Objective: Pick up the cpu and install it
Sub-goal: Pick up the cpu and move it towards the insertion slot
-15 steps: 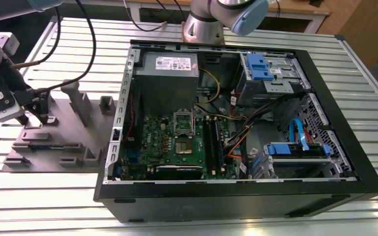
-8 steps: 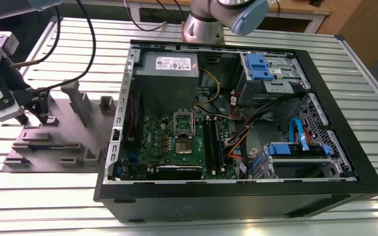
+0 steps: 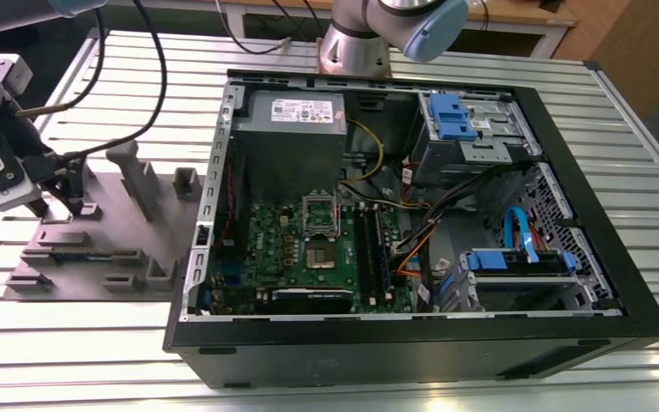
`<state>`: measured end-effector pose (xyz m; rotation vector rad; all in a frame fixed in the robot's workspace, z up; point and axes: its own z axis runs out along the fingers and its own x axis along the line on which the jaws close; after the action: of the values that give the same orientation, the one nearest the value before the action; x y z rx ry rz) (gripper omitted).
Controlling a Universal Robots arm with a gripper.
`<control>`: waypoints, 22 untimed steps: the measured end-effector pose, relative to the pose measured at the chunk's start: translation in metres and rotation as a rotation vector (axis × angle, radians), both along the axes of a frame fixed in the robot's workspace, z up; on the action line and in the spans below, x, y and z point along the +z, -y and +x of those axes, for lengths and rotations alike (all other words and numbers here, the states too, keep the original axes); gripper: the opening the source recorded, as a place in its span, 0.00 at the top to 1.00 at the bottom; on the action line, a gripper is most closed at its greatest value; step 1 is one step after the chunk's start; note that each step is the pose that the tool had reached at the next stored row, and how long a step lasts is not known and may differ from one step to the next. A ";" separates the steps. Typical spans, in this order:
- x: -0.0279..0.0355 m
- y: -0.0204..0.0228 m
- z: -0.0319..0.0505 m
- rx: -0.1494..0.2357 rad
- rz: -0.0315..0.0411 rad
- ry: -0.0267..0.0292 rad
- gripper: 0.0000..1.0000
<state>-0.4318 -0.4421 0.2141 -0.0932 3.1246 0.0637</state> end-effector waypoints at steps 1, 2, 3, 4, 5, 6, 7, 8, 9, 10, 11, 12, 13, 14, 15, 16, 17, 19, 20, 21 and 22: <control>0.0006 0.0000 0.0000 0.000 0.0000 0.0000 0.53; 0.0011 0.0000 0.0000 0.000 0.0000 0.0000 0.53; 0.0064 0.0000 0.0000 0.000 0.0000 0.0001 0.53; 0.0068 0.0000 0.0000 0.000 0.0001 0.0002 0.53; 0.0068 0.0000 0.0000 0.000 0.0002 0.0003 0.53; 0.0068 0.0000 0.0000 0.000 0.0002 0.0004 0.53; 0.0069 0.0000 0.0000 0.000 0.0003 0.0004 0.53; 0.0070 0.0000 0.0000 0.000 0.0001 0.0002 0.53; 0.0071 0.0000 0.0000 0.000 0.0001 0.0001 0.53; 0.0071 0.0000 0.0000 0.000 0.0001 0.0002 0.53; 0.0071 0.0000 0.0000 0.000 0.0001 0.0002 0.53; 0.0071 0.0000 0.0000 0.000 0.0001 0.0002 0.53; 0.0072 0.0000 0.0000 0.000 0.0001 0.0002 0.53; 0.0072 0.0000 0.0000 0.000 0.0001 0.0002 0.53; 0.0073 0.0000 0.0000 0.000 0.0001 0.0001 0.53; 0.0076 0.0000 0.0000 0.000 0.0000 0.0000 0.53; 0.0084 0.0000 -0.0001 0.000 -0.0002 -0.0004 0.53; 0.0103 0.0000 0.0000 0.000 0.0000 0.0001 0.53; 0.0117 0.0000 0.0000 0.000 0.0000 0.0001 0.53; 0.0131 0.0000 0.0000 0.000 0.0000 0.0001 0.53; 0.0148 0.0000 0.0000 0.000 0.0001 0.0001 0.53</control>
<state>-0.4318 -0.4421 0.2289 -0.0932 3.1245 0.0638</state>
